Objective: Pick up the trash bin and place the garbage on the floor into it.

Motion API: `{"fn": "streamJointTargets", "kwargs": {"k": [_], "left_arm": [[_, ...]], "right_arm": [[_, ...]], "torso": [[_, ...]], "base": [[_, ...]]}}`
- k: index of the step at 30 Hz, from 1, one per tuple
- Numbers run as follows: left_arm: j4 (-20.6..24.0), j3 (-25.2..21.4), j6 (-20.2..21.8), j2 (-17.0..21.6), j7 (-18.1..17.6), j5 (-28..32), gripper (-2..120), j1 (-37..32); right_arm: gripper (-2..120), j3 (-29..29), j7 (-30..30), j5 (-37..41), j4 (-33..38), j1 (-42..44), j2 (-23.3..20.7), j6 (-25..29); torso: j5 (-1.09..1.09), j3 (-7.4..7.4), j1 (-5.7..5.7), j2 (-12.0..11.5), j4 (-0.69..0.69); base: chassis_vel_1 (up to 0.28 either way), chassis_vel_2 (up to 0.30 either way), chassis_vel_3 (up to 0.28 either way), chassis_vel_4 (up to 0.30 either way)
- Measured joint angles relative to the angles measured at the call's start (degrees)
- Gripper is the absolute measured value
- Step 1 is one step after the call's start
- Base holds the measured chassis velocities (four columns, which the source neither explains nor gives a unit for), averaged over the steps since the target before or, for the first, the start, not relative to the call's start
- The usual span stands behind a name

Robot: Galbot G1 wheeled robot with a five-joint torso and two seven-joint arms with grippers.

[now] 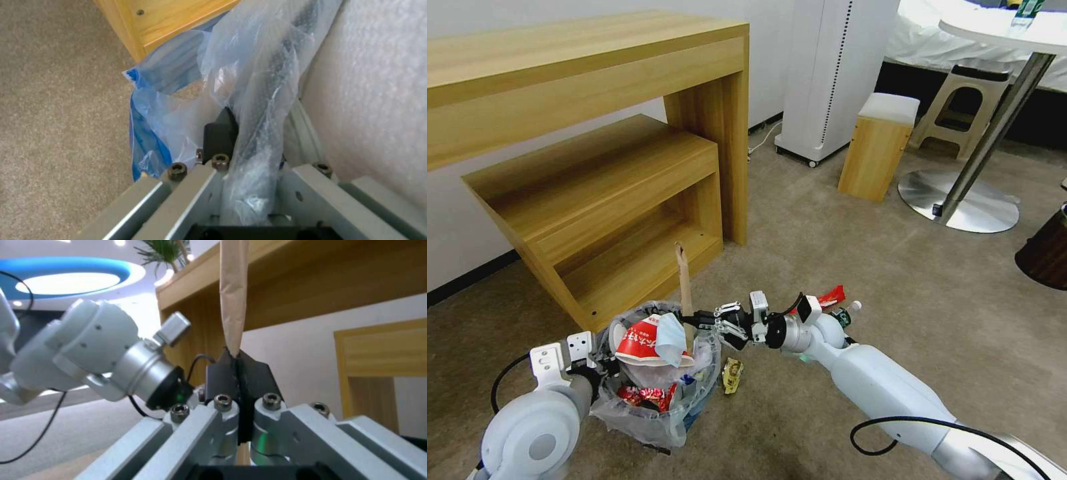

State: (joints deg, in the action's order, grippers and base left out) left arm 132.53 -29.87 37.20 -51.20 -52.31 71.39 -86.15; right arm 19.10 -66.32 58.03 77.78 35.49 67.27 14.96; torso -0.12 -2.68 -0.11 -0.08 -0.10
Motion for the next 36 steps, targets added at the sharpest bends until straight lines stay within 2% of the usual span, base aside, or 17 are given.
{"fn": "streamJointTargets", "kwargs": {"k": [18, 29, 36], "left_arm": [[1.3, -0.5, -0.1, 0.0, 0.0, 0.7, 0, -0.5], [1.4, -0.7, -0.2, 0.0, 0.0, 0.5, 0, -0.6], [1.5, -0.6, -0.2, 0.0, 0.0, 0.5, 0, -0.6]], "right_arm": [[0, 4.4, -1.0, -2.5, -5.1, -0.8, 5.3, 1.5], [0, 2.6, -5.2, -6.6, -4.8, -0.3, 2.7, 0.8], [0, 1.4, -4.8, -9.4, -6.4, -0.1, 2.5, 1.2]], "torso": [[0.00, 0.00, 0.00, 0.0, 0.00], [-0.01, 0.00, 0.00, 0.0, 0.00], [0.00, 0.00, 0.00, 0.0, 0.00]], "base": [[0.000, 0.000, 0.000, 0.000], [0.000, 0.000, 0.000, 0.000], [0.000, 0.000, 0.000, 0.000]]}}
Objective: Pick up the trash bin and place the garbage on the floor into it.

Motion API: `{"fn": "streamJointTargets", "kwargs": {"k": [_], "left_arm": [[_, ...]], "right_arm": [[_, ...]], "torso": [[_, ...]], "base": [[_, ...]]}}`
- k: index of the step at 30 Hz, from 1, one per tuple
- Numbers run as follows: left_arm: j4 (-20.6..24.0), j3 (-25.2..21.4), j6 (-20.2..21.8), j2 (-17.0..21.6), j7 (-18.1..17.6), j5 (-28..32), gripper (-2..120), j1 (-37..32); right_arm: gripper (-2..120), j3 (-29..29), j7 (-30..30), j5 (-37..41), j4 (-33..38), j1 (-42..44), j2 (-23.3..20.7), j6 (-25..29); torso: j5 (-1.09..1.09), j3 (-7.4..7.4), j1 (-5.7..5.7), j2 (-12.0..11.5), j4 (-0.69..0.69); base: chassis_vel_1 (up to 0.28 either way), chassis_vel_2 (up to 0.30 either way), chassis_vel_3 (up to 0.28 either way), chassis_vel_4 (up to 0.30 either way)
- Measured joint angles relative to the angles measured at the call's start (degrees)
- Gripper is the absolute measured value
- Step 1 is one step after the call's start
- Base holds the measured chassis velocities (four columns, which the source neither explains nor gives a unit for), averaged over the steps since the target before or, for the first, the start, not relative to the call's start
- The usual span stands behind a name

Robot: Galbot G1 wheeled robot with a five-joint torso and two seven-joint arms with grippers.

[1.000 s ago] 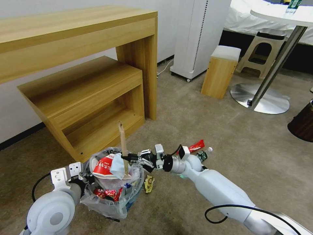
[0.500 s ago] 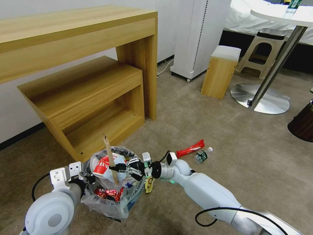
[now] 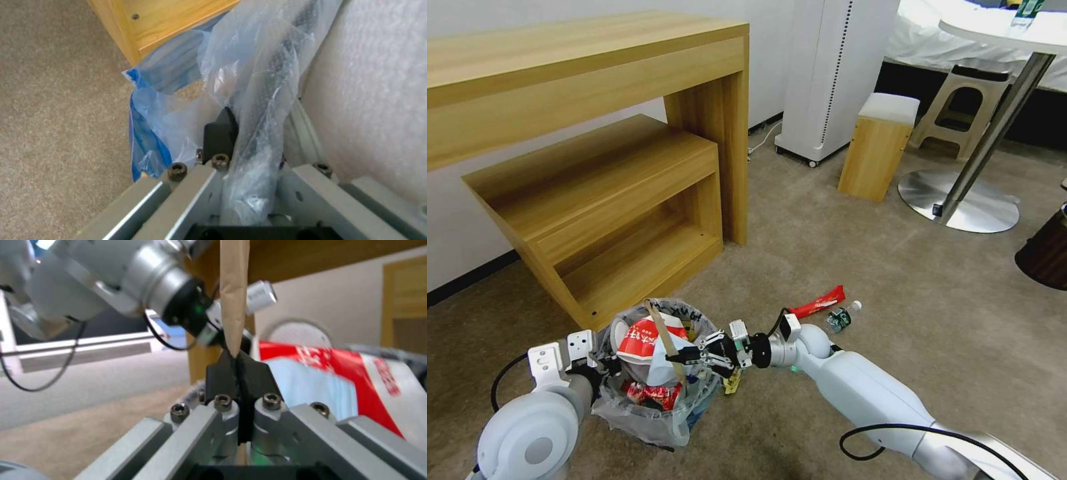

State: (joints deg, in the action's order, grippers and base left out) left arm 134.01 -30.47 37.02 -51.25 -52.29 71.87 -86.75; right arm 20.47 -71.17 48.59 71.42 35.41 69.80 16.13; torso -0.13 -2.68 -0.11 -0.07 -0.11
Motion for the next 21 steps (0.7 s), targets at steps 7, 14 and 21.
{"fn": "streamJointTargets", "kwargs": {"k": [7, 14, 21], "left_arm": [[0.2, -0.2, 0.0, 0.3, 0.0, 0.0, 0, -0.2], [0.2, -0.3, 0.0, 0.4, 0.0, 0.1, 0, -0.1], [0.1, -0.2, 0.0, 0.3, 0.0, 0.1, 0, 0.2]], "right_arm": [[0, -0.2, 2.4, -1.8, -2.5, 0.2, 1.3, 1.0], [0, -0.1, 2.6, -2.4, -2.3, 0.2, 1.4, 1.3], [10, 0.0, 3.5, -2.4, -1.8, 0.2, 0.6, 2.1]], "torso": [[0.00, 0.00, 0.00, 0.0, 0.00], [0.00, 0.00, 0.00, 0.0, 0.01], [0.00, 0.00, 0.00, 0.0, 0.00]], "base": [[0.000, 0.000, 0.000, 0.000], [0.000, 0.000, 0.000, 0.000], [0.000, 0.000, 0.000, 0.000]]}}
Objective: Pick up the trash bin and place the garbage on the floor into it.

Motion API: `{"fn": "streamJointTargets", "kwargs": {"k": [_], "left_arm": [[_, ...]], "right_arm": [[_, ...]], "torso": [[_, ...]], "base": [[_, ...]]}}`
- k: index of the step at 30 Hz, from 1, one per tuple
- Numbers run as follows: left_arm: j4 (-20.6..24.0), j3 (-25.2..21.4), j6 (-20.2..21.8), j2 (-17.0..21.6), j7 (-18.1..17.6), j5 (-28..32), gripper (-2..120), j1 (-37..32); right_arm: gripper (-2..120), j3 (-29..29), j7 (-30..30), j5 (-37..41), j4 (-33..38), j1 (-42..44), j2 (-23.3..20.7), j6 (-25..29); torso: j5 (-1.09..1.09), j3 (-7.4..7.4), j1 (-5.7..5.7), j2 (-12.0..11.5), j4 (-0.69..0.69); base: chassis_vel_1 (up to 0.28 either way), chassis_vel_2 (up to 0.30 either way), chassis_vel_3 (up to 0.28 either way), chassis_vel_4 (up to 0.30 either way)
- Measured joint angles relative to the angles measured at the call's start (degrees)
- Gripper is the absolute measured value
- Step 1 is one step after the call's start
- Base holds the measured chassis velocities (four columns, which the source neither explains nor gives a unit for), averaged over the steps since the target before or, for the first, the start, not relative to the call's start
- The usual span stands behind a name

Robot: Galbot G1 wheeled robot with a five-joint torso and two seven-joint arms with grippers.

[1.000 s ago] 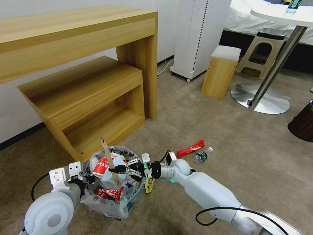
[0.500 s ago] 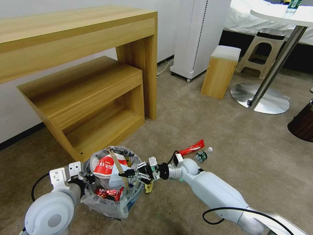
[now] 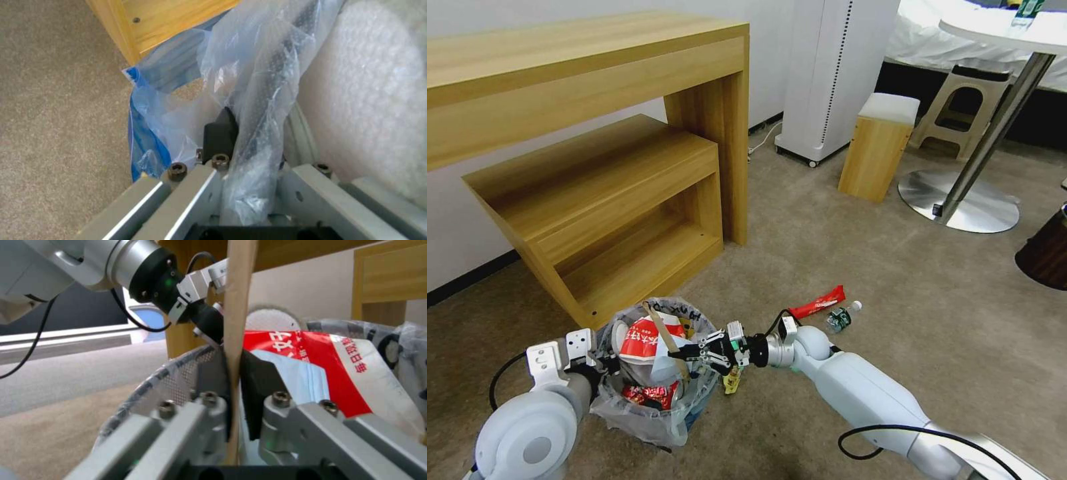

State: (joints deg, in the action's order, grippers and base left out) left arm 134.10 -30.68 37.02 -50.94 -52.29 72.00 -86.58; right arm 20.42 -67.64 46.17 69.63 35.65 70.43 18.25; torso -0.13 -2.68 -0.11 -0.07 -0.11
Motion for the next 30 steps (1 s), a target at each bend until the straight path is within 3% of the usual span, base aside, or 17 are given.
{"fn": "streamJointTargets", "kwargs": {"k": [16, 24, 30], "left_arm": [[-0.3, 0.1, 0.0, -0.2, 0.0, -0.2, 0, 0.2], [-0.7, 0.0, 0.0, -0.2, 0.1, -0.3, 0, 0.4], [-0.7, 0.4, 0.0, -0.4, 0.1, -0.4, 0, 0.7]], "right_arm": [[67, -1.9, 0.2, 1.4, 2.2, 0.4, -2.5, 0.4], [98, -7.0, 0.6, 3.1, 5.7, 0.6, -6.0, -0.1], [100, -8.5, 1.7, 4.0, 5.9, 1.2, -8.0, -0.6]], "torso": [[-0.01, 0.00, 0.00, 0.0, 0.00], [-0.01, 0.00, 0.00, 0.0, 0.00], [-0.01, 0.00, 0.00, 0.0, -0.01]], "base": [[0.000, 0.000, 0.000, 0.000], [0.000, 0.000, 0.000, 0.000], [0.000, 0.000, 0.000, 0.000]]}}
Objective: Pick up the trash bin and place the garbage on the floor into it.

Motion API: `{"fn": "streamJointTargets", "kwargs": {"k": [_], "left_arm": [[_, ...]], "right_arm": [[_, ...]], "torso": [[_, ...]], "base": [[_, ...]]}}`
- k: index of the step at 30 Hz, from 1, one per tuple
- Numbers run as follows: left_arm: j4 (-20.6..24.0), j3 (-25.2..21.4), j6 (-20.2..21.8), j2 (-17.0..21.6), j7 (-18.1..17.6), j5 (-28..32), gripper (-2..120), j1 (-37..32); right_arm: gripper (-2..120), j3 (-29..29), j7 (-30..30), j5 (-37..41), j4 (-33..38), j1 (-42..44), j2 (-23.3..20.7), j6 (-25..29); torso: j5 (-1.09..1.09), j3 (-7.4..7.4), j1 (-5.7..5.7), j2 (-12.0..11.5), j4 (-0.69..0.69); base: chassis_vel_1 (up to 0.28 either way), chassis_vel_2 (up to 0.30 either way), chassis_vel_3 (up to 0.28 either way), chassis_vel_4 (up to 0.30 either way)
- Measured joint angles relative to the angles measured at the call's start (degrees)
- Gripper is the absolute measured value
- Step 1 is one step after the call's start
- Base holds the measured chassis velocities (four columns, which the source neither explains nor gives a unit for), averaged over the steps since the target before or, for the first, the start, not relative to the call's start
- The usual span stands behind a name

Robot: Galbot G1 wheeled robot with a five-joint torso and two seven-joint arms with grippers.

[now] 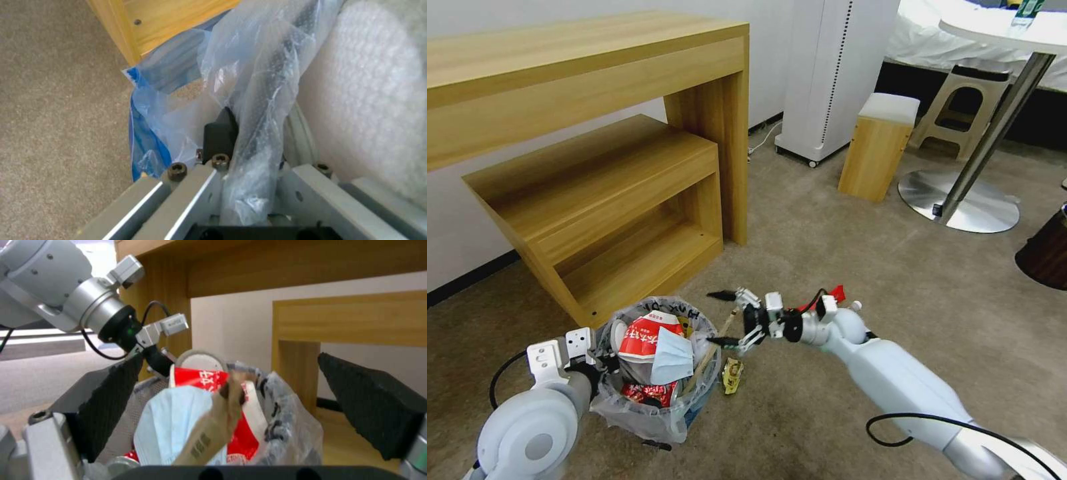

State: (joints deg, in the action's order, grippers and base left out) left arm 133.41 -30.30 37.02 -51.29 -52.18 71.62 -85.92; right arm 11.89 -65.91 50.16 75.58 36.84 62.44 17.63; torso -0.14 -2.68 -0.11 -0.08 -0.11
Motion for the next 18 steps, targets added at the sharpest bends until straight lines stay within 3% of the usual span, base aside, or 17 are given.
{"fn": "streamJointTargets", "kwargs": {"k": [10, 14, 18], "left_arm": [[0.4, -0.4, 0.0, 0.2, 0.1, -0.1, 0, -0.6], [0.5, -0.8, 0.0, 0.5, 0.1, 0.0, 0, -0.6], [-0.2, -1.1, 0.0, 0.6, 0.1, 0.2, 0, -0.2]], "right_arm": [[100, 0.6, 0.0, -0.4, -0.2, 0.8, 1.8, 0.0], [100, -0.1, -0.6, -0.2, 2.1, 0.9, 0.3, 0.0], [100, -5.1, -0.5, 2.0, 8.0, 3.3, -2.8, -0.7]], "torso": [[0.00, 0.00, 0.00, 0.0, 0.02], [0.00, 0.00, 0.00, 0.0, 0.02], [0.00, 0.00, 0.00, 0.0, 0.01]], "base": [[0.000, 0.000, 0.000, 0.000], [0.000, 0.000, 0.000, 0.000], [0.000, 0.000, 0.000, 0.000]]}}
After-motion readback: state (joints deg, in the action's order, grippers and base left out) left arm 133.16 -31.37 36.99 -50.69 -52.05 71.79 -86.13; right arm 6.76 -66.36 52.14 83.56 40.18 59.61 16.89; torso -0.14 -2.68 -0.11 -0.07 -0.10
